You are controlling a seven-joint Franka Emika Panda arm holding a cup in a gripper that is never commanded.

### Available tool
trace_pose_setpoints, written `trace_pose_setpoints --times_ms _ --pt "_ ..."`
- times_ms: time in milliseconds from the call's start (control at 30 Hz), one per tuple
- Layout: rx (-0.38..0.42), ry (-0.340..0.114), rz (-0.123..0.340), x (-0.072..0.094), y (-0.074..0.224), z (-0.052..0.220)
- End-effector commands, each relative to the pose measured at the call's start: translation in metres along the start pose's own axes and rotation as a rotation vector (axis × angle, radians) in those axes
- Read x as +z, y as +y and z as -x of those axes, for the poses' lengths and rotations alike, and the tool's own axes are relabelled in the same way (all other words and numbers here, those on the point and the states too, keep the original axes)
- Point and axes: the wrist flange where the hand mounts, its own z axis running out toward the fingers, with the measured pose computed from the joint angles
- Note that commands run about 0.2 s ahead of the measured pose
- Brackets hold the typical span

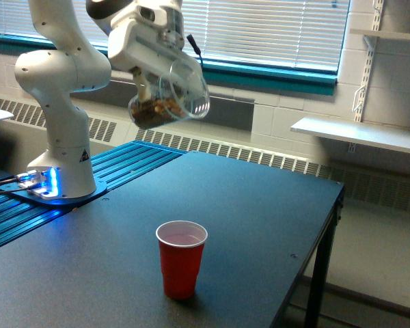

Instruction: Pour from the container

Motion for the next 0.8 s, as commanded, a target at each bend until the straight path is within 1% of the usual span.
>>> trace_pose_setpoints --times_ms 33,300,400,800 --pt "0.032 -0.018 0.040 0.014 0.004 0.006" --pt "0.023 -0.035 0.083 0.028 0.008 0.016" --pt "0.024 -0.045 0.091 0.033 0.011 0.020" --pt "-0.014 -0.087 0.137 0.050 0.012 0.040"
